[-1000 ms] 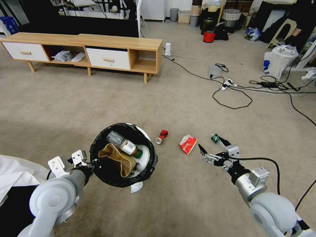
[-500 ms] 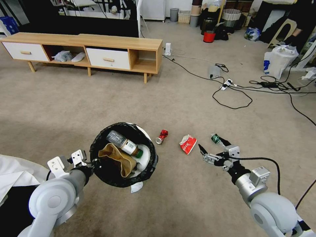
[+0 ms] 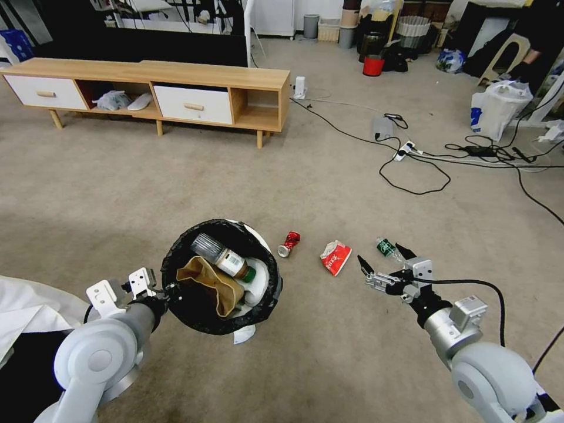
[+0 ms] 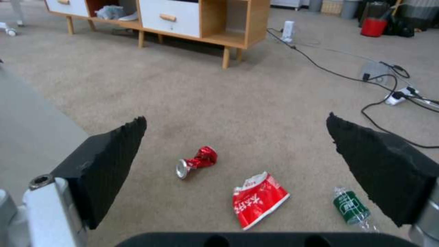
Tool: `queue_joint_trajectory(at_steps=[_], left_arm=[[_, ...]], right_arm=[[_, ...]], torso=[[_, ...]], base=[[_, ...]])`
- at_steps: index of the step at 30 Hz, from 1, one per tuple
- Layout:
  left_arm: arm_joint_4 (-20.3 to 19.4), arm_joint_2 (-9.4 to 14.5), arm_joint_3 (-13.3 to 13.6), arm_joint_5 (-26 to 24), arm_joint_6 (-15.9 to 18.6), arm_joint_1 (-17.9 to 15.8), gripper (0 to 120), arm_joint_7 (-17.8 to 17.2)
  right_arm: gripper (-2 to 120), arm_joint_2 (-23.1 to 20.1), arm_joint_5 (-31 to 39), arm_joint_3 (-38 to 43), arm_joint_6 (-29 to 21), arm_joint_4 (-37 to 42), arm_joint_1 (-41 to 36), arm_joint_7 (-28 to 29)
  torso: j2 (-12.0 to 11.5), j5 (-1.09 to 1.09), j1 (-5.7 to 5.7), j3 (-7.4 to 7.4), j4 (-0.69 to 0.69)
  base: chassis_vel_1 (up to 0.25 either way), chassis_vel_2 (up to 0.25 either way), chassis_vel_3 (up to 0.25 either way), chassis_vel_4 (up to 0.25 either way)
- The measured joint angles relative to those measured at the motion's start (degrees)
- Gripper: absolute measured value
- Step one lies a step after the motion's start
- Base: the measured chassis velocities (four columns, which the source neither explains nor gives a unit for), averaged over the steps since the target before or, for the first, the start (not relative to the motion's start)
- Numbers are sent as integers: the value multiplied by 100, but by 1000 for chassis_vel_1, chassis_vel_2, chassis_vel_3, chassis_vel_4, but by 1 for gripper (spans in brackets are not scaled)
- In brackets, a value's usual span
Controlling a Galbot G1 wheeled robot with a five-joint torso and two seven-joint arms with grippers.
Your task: Pick up the trash bin and place the garbage on the floor into it.
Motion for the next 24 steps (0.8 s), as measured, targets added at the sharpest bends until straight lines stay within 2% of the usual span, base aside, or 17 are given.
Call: queue_joint_trajectory(at_steps=[16, 24], left_arm=[[-28, -27, 6, 94, -22, 64, 0, 37], [-32, 7, 12, 432, -75, 79, 0, 275]], right_arm=[[100, 45, -96, -60, 91, -30, -53, -37], [100, 39, -116, -94, 224, -66, -67, -50]], torso=[[0, 0, 0, 0, 0], [0, 0, 0, 0, 0]], base=[[0, 0, 0, 0], [0, 0, 0, 0]])
